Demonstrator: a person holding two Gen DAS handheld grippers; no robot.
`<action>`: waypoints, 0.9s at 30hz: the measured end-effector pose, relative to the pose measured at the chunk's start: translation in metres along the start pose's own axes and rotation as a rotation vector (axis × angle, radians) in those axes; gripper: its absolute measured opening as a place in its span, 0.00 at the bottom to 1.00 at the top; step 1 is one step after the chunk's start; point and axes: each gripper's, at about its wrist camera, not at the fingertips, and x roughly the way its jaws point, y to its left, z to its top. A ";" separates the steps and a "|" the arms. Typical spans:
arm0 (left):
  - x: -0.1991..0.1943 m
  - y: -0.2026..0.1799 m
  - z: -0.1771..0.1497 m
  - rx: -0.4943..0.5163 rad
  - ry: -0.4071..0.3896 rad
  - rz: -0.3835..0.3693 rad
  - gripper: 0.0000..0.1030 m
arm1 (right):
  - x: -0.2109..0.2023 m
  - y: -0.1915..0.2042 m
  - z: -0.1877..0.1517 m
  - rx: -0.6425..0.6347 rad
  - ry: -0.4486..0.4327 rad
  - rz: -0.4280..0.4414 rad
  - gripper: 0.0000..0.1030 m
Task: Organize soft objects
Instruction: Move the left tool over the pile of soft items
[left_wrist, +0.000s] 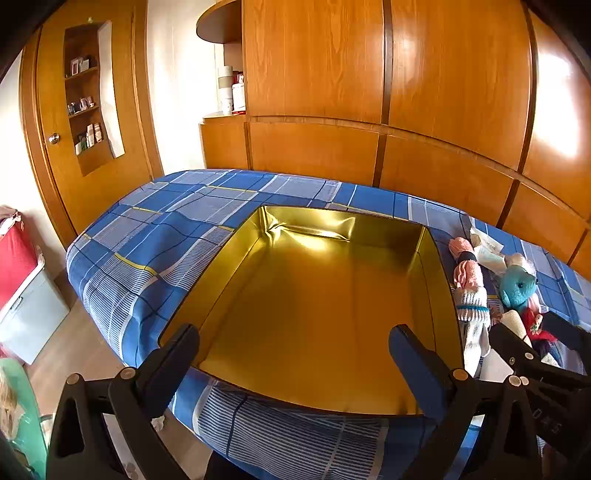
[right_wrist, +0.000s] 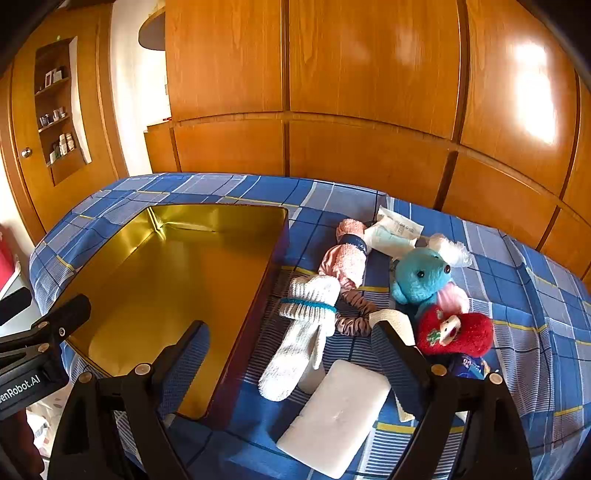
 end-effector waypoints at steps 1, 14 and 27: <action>-0.001 0.000 0.000 0.003 0.001 -0.001 1.00 | -0.001 -0.001 0.001 -0.001 -0.001 0.000 0.88; -0.013 -0.007 0.004 0.038 -0.009 -0.026 1.00 | -0.009 -0.019 0.008 -0.009 -0.013 0.003 0.88; -0.015 -0.032 0.002 0.117 -0.005 -0.094 1.00 | -0.011 -0.069 0.019 0.033 -0.012 -0.010 0.88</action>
